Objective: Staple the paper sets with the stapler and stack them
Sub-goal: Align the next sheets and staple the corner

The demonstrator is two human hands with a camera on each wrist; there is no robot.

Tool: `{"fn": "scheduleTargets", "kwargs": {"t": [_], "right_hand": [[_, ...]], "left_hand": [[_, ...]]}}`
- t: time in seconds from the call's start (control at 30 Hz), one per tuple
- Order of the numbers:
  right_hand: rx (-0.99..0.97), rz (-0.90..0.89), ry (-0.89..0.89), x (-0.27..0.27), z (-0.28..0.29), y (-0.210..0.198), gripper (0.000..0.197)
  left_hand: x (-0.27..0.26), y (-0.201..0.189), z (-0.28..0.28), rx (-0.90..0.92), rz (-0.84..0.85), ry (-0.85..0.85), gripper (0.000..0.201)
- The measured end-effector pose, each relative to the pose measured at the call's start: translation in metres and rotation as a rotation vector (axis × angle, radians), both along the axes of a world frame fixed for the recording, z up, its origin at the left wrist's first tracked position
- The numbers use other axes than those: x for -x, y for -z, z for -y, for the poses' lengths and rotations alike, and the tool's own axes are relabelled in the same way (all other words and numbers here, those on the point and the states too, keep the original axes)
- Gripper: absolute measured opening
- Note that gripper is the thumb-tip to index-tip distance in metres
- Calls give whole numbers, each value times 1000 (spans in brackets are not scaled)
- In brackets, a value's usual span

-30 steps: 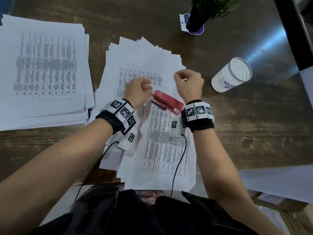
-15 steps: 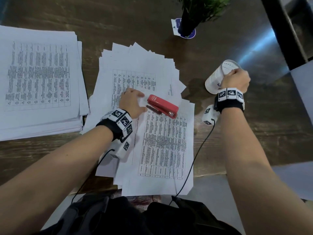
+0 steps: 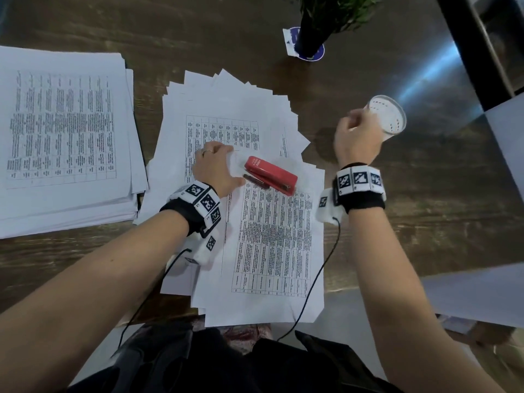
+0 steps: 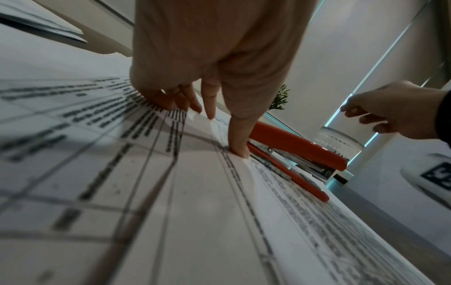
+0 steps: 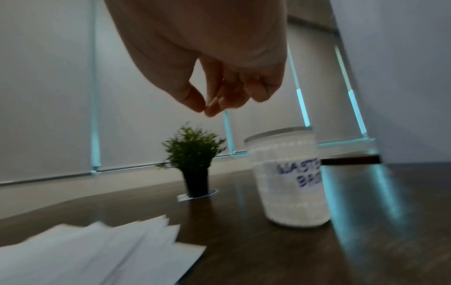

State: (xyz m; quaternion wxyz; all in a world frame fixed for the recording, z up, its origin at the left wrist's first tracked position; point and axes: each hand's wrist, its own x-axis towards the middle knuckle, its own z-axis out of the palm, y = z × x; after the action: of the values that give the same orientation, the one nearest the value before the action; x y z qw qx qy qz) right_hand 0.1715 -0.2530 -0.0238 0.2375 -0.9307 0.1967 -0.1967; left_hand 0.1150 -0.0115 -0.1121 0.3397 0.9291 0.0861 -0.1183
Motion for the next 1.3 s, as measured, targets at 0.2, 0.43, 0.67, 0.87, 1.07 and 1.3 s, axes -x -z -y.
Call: {"fn": "scheduleTargets", "kwargs": {"t": [0.2,0.43,0.67,0.87,1.07,1.3], "right_hand": [[-3,-565,-555,31,-56,43,54],[234,-602,-577,34,-101,67,40],[305,-616,-519,25,-120,72,39],[219,-672,-361,25,-142,74,45],[427,-602,-521,17,-130,76,31],[393,-596,-481,4,-142,77,39]], "left_hand": [[0,-1,-5,-87,-2,56,84],[5,-8,-3,-281,-17,163,76],[6,-9,-1,-449,39,243,72],[3,-9,-3,-455,19,255,73],[4,-9,-4,-405,4,231,70],[3,-9,-7,-376,2,237,67]]}}
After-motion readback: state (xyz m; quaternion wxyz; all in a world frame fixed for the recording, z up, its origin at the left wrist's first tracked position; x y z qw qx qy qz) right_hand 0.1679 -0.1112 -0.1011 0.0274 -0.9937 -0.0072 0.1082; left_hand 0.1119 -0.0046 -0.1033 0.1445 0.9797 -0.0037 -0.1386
